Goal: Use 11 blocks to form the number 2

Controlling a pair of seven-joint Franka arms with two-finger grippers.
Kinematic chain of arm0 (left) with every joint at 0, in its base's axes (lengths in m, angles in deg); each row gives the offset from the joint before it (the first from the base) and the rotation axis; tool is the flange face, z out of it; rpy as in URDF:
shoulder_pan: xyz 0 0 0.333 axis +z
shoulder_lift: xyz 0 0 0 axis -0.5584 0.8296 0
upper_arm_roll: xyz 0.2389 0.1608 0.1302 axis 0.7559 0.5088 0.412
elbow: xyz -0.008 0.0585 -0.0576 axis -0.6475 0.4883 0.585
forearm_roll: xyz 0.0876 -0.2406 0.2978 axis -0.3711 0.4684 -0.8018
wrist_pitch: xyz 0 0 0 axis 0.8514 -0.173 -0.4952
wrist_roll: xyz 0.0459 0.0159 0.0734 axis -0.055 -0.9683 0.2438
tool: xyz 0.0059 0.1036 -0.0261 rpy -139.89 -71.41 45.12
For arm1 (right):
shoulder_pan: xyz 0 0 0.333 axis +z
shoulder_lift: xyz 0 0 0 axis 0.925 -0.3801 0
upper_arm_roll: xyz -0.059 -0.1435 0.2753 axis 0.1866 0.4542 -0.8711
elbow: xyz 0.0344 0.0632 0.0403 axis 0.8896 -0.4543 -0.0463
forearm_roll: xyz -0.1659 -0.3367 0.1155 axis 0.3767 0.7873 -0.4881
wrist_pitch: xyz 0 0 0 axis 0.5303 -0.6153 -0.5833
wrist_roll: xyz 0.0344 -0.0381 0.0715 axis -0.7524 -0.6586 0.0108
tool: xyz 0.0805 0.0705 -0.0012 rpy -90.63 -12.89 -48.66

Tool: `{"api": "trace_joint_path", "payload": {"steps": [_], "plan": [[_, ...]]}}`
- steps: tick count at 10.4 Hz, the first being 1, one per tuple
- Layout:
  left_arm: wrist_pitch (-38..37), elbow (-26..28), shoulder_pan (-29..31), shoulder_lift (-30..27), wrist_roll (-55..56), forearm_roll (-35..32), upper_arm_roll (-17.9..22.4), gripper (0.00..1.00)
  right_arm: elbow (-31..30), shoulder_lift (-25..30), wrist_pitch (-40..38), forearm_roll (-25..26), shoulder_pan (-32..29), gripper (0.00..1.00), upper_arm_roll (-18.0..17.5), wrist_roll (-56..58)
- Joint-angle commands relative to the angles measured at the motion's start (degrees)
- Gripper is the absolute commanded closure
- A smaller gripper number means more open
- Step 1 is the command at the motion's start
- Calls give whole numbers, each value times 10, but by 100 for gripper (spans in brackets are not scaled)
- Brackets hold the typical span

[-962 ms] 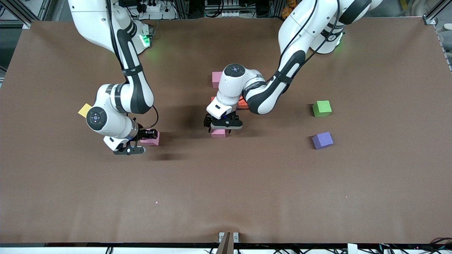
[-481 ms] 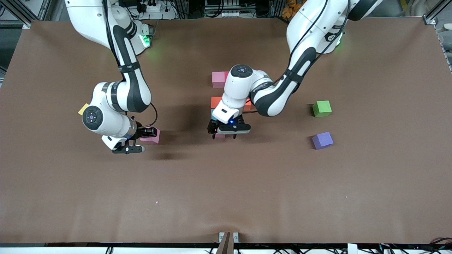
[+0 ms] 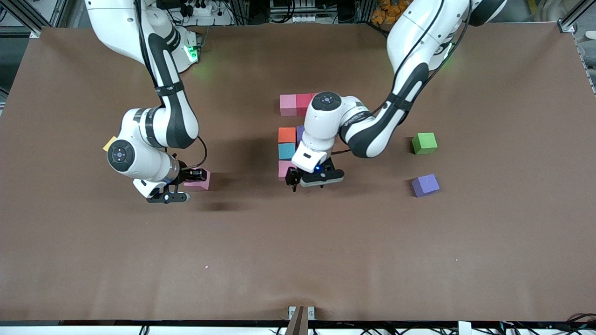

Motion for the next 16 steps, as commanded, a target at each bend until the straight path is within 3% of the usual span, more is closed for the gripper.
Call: {"api": "trace_joint_path", "payload": {"steps": [1,8,13,16], "plan": [[-57,3,18,-37,-20,51,-8,0,14,10,-17,-8,7,41,-3,-53],[-216,2,87,-111,-215,153,-9,0,86,-11,-35,-11,97,41,-11,-319],[-279,9,145,-146,-360,200,-11,0,197,-66,-35,-12,101,40,-82,-553],[-325,27,209,-168,-512,216,-12,0,259,-108,-33,-13,101,41,-118,-708]]}}
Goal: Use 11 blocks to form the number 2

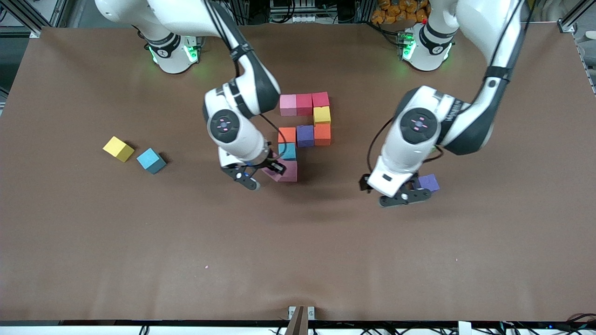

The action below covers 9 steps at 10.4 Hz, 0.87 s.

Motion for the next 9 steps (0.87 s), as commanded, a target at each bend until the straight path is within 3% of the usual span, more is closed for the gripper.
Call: {"api": "trace_joint_path", "payload": {"steps": [1,5,9], "plan": [[-14,40,54,-35,-132,18,-7,0,63,-43,-5,-10,-5,41,-20,-117],[-14,68,115,-27,-220,18,-7,0,106,-67,-1,-10,0,41,-44,-311],[-4,98,141,-8,-226,19,-6,0,124,-71,-1,-7,-6,41,-53,-484]]}}
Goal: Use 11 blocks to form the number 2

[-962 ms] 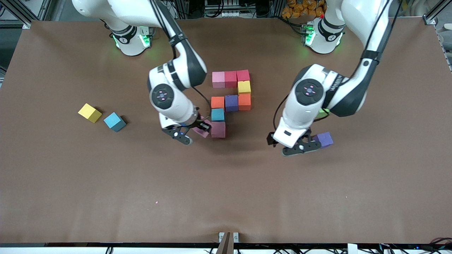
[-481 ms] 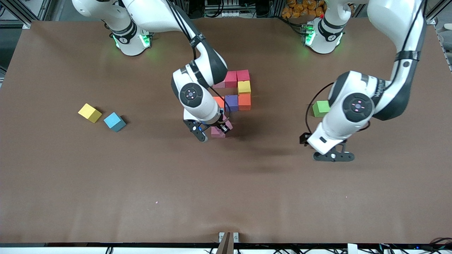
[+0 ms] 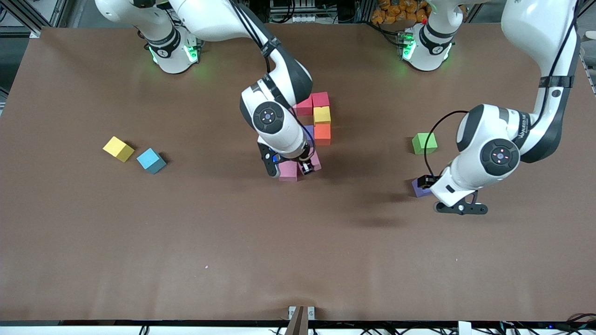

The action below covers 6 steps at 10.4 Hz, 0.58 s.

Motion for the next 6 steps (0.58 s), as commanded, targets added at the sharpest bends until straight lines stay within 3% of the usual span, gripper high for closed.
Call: {"api": "trace_joint_path", "payload": {"steps": [1,3,6], "plan": [[19,22,14,4,-11,14,-6,0,20,-18,-7,-7,-15,41,1,-64],[71,54,27,11,-3,46,-6,0,42,-39,-1,-7,-15,42,1,-94],[85,64,35,25,56,51,-4,0,60,-70,-1,-4,-9,42,1,-109]]}}
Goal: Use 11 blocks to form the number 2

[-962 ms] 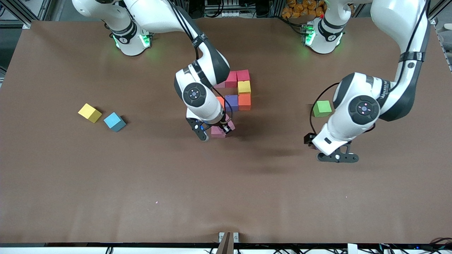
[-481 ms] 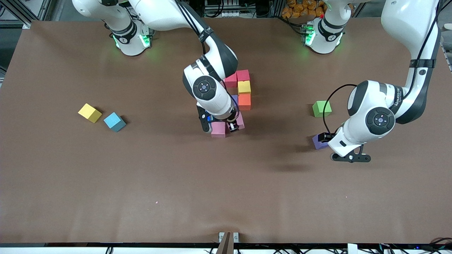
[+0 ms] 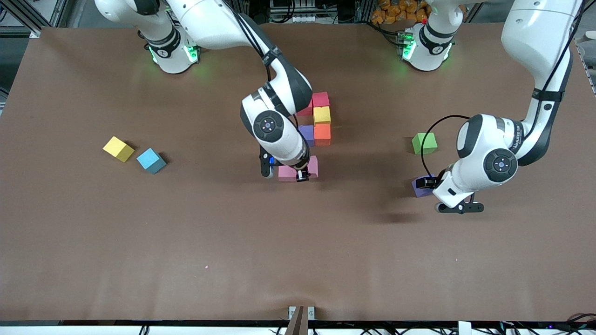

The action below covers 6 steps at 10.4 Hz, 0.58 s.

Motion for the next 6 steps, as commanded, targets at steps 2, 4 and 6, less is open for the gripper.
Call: {"api": "trace_joint_path", "payload": {"steps": [2,4,6], "plan": [[8,7,7,10,42,8,-4,0,34,-42,-2,0,3,42,1,-18],[11,7,7,17,43,8,-3,0,34,-55,6,1,6,42,2,-19],[16,7,7,26,56,4,-2,0,34,-62,7,2,7,42,2,-18]]}}
